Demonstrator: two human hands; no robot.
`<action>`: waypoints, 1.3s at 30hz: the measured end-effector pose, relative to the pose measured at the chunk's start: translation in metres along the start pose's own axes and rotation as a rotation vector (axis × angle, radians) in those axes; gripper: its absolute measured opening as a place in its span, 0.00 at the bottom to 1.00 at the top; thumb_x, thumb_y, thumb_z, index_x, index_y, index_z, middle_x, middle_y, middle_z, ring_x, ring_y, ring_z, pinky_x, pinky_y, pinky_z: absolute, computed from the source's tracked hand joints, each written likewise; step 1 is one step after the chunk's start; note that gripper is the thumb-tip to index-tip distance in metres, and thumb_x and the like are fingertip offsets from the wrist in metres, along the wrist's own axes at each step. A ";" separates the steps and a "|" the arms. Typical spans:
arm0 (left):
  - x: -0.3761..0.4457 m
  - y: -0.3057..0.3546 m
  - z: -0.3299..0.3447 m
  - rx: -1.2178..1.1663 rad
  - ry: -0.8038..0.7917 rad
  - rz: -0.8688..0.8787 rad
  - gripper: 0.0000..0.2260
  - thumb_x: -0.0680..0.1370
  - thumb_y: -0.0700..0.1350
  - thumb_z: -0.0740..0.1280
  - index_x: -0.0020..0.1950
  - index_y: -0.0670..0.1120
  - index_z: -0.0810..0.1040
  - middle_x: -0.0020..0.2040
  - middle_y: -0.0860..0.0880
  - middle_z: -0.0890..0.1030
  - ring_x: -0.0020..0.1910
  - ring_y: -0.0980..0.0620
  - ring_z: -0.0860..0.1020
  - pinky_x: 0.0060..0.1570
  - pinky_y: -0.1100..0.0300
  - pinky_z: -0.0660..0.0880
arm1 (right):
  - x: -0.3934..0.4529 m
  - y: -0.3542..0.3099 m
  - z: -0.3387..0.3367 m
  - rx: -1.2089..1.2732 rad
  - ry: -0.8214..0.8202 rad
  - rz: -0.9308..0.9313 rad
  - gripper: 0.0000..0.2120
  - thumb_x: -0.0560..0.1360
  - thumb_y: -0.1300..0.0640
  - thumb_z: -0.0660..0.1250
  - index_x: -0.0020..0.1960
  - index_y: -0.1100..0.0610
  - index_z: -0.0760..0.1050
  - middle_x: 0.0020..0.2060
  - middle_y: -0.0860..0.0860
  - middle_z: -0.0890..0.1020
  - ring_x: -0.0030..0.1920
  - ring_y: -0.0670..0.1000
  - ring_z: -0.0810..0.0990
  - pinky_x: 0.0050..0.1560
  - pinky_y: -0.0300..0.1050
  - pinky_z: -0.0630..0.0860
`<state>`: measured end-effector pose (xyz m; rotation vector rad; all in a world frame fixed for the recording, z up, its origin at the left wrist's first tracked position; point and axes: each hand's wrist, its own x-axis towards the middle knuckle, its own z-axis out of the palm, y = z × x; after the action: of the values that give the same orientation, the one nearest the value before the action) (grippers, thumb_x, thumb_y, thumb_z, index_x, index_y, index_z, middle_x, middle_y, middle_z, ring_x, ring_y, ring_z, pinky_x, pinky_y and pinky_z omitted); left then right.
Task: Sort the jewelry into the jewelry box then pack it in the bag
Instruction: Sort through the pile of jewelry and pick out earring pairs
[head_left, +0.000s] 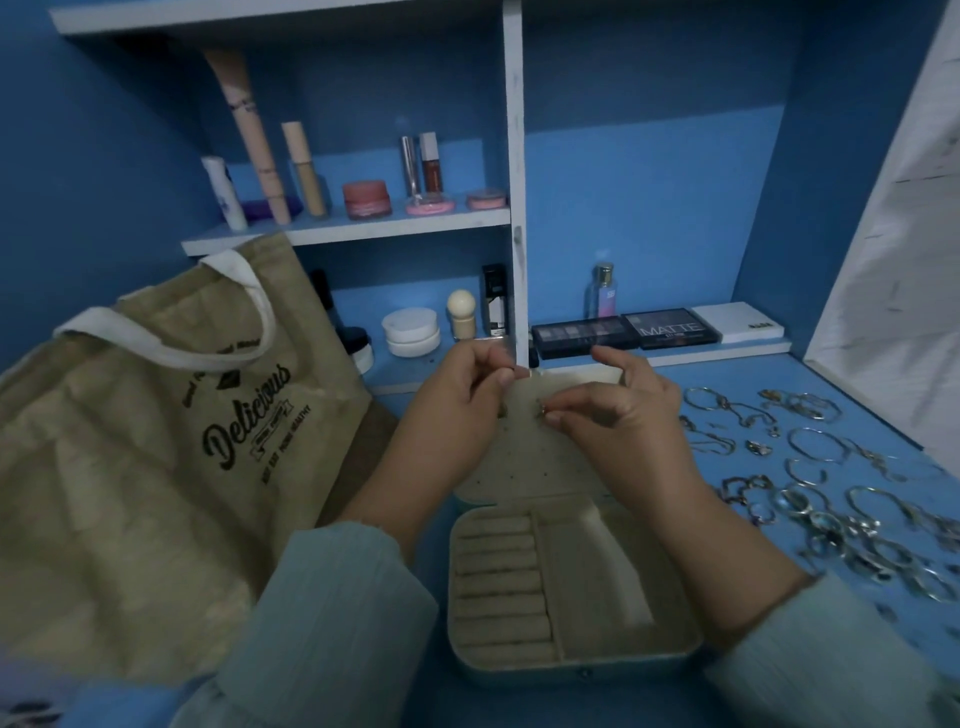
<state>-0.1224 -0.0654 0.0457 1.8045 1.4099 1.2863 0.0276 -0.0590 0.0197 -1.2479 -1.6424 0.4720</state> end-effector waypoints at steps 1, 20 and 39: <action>-0.001 0.000 0.000 -0.014 0.005 -0.005 0.08 0.80 0.42 0.60 0.44 0.54 0.69 0.46 0.61 0.79 0.43 0.70 0.75 0.43 0.75 0.70 | -0.001 0.000 0.000 0.000 -0.007 -0.011 0.11 0.68 0.58 0.74 0.36 0.42 0.78 0.67 0.46 0.67 0.59 0.42 0.53 0.51 0.18 0.51; -0.017 0.005 0.004 -0.019 0.060 -0.006 0.08 0.79 0.41 0.60 0.44 0.54 0.70 0.46 0.58 0.82 0.48 0.61 0.78 0.49 0.60 0.74 | -0.015 0.006 0.003 0.024 0.047 -0.116 0.07 0.68 0.56 0.73 0.38 0.44 0.78 0.59 0.43 0.65 0.60 0.40 0.55 0.51 0.14 0.50; -0.021 0.008 0.003 0.123 0.046 -0.006 0.07 0.79 0.44 0.61 0.44 0.56 0.70 0.46 0.59 0.79 0.43 0.66 0.75 0.41 0.70 0.70 | -0.016 0.009 0.005 0.071 0.058 -0.122 0.09 0.69 0.56 0.73 0.38 0.44 0.76 0.59 0.42 0.64 0.61 0.42 0.57 0.52 0.19 0.53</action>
<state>-0.1163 -0.0870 0.0429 1.8595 1.5487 1.2703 0.0276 -0.0687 0.0030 -1.0928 -1.6278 0.4115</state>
